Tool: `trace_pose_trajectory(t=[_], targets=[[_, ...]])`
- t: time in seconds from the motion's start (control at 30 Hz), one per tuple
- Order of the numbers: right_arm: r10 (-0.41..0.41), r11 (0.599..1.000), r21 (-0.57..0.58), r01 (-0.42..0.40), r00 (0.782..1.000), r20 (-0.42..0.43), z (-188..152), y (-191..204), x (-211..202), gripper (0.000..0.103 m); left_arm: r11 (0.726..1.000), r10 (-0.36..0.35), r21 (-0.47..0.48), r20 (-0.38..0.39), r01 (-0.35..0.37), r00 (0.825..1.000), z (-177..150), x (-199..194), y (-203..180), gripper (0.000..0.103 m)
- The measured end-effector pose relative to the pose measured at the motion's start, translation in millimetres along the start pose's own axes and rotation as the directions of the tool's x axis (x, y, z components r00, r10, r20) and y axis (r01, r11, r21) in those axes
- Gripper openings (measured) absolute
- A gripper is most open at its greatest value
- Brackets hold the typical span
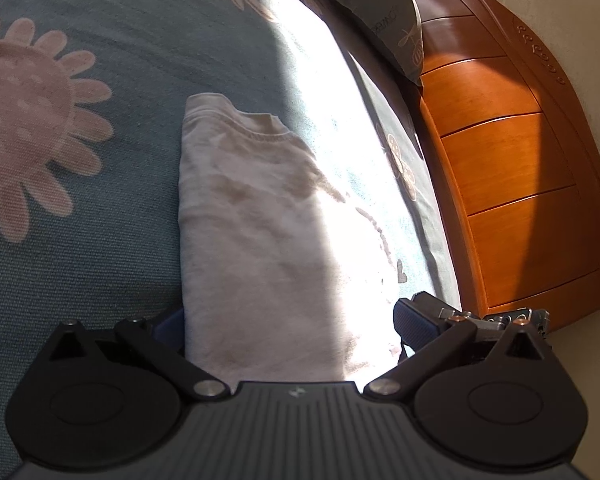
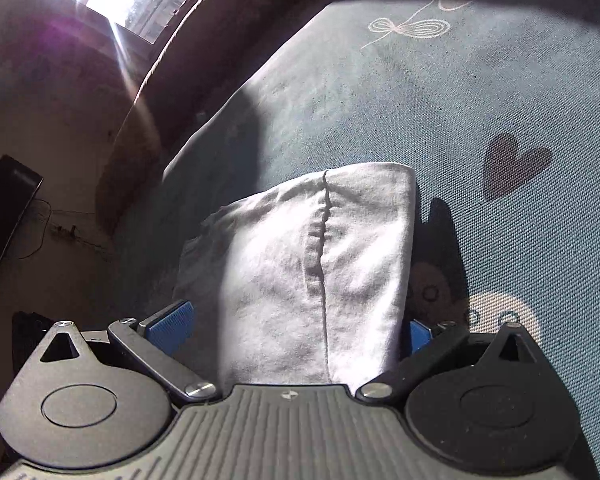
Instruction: Fold clothes
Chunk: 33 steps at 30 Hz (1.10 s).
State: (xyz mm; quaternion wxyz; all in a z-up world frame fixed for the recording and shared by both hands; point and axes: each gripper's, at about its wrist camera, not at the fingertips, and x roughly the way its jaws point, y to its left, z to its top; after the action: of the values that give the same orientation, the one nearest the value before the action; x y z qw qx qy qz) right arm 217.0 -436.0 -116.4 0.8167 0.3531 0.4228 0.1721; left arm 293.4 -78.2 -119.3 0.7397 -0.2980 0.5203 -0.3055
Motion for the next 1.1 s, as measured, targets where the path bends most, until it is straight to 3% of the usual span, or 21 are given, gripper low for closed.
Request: trace_pose_trajectory(t=[0.27, 0.53, 0.7, 0.8, 1.0, 1.1], targets=[[-0.003, 1.000, -0.005, 0.003, 1.000, 0.000, 0.8, 1.3, 0.7, 0.103, 1.000, 0.000, 0.000, -0.005, 0.000, 1.000, 2.7, 0.5, -1.2, 0.102], [0.054, 0.997, 0.050, -0.053, 0.998, -0.024, 10.1, -9.1, 1.1, 0.103, 1.000, -0.001, -0.022, -0.009, 0.001, 1.000, 2.6, -0.4, -2.0, 0.102], [0.094, 0.992, 0.092, -0.087, 0.993, -0.076, -18.1, -11.9, -22.3, 0.103, 0.996, -0.057, -0.069, -0.035, 0.054, 0.998, -22.3, -15.9, 9.6, 0.102], [0.135, 0.983, 0.137, -0.122, 0.987, -0.089, -29.9, -17.5, -31.4, 0.103, 0.995, -0.069, -0.074, -0.045, 0.066, 0.997, -21.4, -13.7, 11.0, 0.102], [0.146, 0.975, 0.184, -0.126, 0.985, -0.095, -3.4, -12.1, -1.3, 0.103, 0.995, -0.054, -0.090, -0.023, 0.052, 0.998, -1.4, 10.1, -2.0, 0.102], [0.137, 0.975, 0.187, -0.118, 0.986, -0.091, -2.4, -7.5, 3.1, 0.103, 0.996, -0.065, -0.064, -0.034, 0.063, 0.997, -8.4, 5.9, -3.0, 0.102]])
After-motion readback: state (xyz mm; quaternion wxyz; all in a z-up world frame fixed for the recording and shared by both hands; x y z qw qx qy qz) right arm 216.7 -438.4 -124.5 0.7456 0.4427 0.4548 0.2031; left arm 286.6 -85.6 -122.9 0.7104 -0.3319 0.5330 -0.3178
